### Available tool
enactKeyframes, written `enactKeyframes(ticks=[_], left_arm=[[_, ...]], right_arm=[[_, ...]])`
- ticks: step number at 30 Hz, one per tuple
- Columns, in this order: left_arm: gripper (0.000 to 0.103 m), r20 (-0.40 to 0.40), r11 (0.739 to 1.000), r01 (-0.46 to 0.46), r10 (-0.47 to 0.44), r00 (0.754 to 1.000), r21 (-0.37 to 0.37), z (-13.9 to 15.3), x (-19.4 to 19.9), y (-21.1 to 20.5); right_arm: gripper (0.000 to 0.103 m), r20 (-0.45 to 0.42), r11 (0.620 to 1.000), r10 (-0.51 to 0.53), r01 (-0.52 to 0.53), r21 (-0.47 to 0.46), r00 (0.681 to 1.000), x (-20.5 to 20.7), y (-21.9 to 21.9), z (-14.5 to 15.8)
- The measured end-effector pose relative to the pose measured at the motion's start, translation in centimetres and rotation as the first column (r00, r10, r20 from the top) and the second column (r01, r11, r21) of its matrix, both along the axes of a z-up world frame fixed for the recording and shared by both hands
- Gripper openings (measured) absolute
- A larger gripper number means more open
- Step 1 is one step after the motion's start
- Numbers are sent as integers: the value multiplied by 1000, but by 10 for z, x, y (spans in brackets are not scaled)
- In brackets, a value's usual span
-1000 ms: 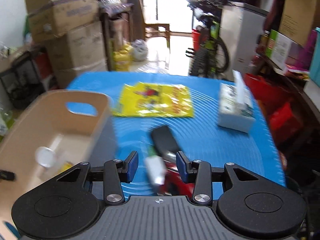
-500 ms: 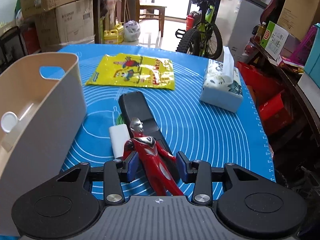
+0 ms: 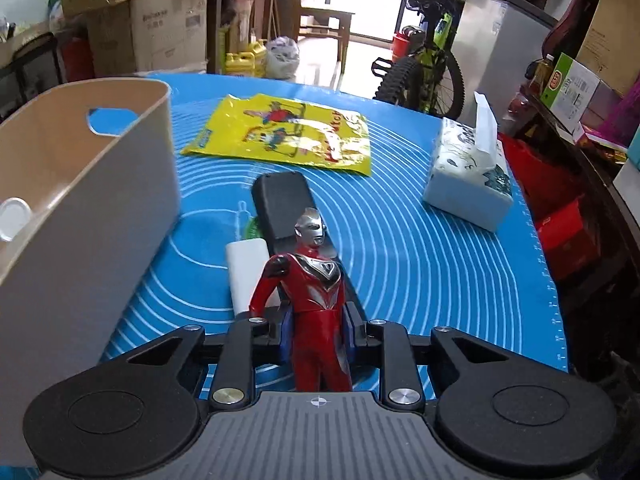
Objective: Organize rigid objects
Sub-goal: 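Grasp the red action figure with the right tool, then carry the red action figure into the basket and release it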
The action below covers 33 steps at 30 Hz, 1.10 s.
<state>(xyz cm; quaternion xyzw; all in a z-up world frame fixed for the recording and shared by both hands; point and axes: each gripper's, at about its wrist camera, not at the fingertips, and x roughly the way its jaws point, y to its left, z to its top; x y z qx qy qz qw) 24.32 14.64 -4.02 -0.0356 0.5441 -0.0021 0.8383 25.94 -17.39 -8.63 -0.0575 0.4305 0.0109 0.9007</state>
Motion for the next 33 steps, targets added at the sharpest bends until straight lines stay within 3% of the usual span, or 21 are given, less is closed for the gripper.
enactKeyframes(ticks=[14,23,33], left_arm=[[5,0,1000,0,0,1000,0,0,0,0],[5,1,1000,1,-1,1000,1,0,0,0],[5,0,1000,1,-1,1000,3,0,0,0]], right_arm=[[34,133,994,-64,51,100,989,-12,2,45],[34,241,984,-38,-6,178,970,-19,30,85],[34,275,967,26,-94,237,961,-12,70,105]])
